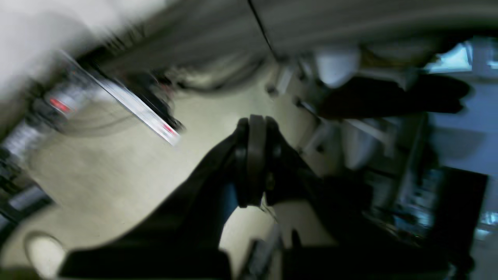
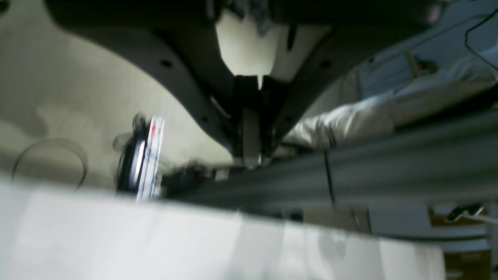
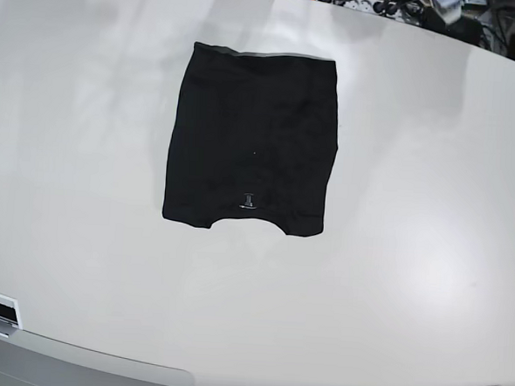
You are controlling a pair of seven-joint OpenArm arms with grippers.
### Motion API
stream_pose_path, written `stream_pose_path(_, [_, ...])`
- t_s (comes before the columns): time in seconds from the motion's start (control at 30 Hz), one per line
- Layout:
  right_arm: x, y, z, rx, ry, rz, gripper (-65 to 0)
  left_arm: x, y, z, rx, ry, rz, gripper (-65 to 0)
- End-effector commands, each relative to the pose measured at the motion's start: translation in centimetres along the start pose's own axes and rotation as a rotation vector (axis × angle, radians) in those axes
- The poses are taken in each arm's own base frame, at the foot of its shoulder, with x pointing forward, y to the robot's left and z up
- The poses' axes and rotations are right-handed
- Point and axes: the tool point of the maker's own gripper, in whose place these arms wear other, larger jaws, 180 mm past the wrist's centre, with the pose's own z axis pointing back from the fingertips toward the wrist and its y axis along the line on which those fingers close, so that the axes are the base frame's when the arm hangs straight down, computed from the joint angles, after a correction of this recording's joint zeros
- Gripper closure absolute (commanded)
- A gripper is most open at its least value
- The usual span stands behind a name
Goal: Layout the t-shirt on the table in an organized manner, then fold the t-shirt properly
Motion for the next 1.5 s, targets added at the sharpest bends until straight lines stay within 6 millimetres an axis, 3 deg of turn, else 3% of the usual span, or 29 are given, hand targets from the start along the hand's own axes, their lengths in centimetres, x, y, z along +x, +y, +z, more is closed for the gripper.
stream_pose_path(0.0, [-0.8, 0.5, 0.7, 0.006, 0.018, -0.009, 0.0, -0.8, -1.1, 0.2, -0.028, 0.02, 0.016, 0.0])
stream_pose_path(0.17, [-5.1, 1.0, 2.4, -0.023, 0.14, -0.097, 0.0, -5.4, -2.7, 0.3, -0.027, 0.149, 0.156, 0.0])
stream_pose_path(0.33, [-7.5, -0.7, 2.9, -0.1, 0.23, -0.121, 0.0, -8.9, -2.2, 0.5, 0.008, 0.224, 0.27, 0.0])
stream_pose_path(0.47, [-10.8, -1.6, 2.5, -0.094, 0.321, -0.202, 0.0, -11.3, 0.2, 0.6, 0.055, 0.2, 0.391, 0.0])
stream_pose_path(0.63, [-18.3, -3.2, 2.1, -0.09, 0.612, -0.243, 0.0, -14.7, 4.1, -0.5, 0.097, 0.232, 0.51, 0.0])
stream_pose_path(0.8, [-21.1, -7.3, -2.9, -0.142, 0.68, -0.222, 0.0, -16.6, 8.3, -3.4, 0.117, 0.193, 0.565, 0.0])
stream_pose_path(1.07, [-20.8, -10.8, -13.4, -0.1, 0.613, -0.19, 0.0, -16.2, 16.7, -9.2, 0.274, 0.053, 0.49, 0.0])
stream_pose_path(1.27, [-18.8, -15.2, -18.2, -0.254, 0.546, -0.026, 0.0, -15.7, 21.6, -12.6, 0.449, 0.069, 0.369, 0.0])
stream_pose_path(1.37, [-17.4, -16.7, -20.0, -0.349, 0.506, 0.076, 0.0, -14.2, 23.6, -13.3, 0.522, 0.033, 0.273, 0.0])
stream_pose_path(1.47, [-16.1, -16.9, -21.6, -0.392, 0.478, 0.135, 0.0, -12.2, 25.0, -13.8, 0.579, -0.001, 0.211, 0.0])
